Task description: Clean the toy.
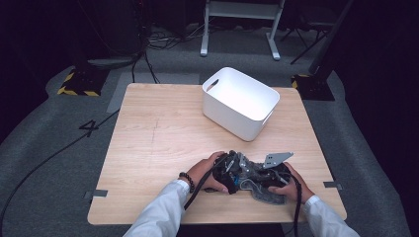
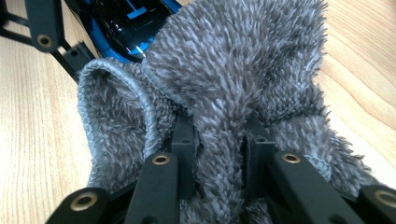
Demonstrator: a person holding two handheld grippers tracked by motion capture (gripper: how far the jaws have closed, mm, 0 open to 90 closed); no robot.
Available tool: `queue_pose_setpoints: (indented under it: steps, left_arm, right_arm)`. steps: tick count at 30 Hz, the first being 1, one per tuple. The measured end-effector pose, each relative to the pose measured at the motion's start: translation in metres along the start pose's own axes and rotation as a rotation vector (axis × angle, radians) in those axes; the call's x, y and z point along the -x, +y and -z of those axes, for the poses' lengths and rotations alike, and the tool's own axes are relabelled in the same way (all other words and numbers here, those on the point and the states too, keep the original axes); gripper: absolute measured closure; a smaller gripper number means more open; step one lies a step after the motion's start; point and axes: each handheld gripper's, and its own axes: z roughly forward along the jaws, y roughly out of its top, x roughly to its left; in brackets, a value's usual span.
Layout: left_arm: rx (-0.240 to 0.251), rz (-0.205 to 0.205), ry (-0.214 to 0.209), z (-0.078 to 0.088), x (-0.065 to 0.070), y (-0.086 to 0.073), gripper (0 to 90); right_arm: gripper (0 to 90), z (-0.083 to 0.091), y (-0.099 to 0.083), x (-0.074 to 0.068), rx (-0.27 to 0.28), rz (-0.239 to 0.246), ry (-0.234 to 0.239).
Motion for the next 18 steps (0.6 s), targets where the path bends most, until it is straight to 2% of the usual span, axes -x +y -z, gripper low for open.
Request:
queue_pose_setpoints:
  steps: [3,8,10,13,16,18]
  left_arm:
    - [0.004,-0.019,0.001,0.001,0.001,0.001,23.1]
    - [0.032,-0.009,0.004,0.003,0.002,-0.002,24.5]
    - [0.074,0.001,0.020,0.006,0.003,-0.005,24.6]
    - [0.147,0.026,0.033,0.018,0.003,-0.010,24.9]
    - [0.184,0.034,0.072,0.030,0.003,-0.015,25.1]
    - [0.215,0.055,0.087,0.037,0.001,-0.021,25.3]
  right_arm:
    - [71.3,0.000,0.000,0.000,-0.002,0.006,-0.001]
    - [72.2,0.002,0.001,-0.002,-0.004,0.018,-0.014]
    - [73.1,0.005,0.001,-0.002,0.002,0.018,-0.017]
    - [74.2,0.014,0.000,0.002,0.044,-0.007,-0.026]
    - [74.9,0.024,0.000,0.005,0.099,-0.032,-0.036]
    - [75.4,0.029,0.001,0.006,0.116,-0.024,-0.058]
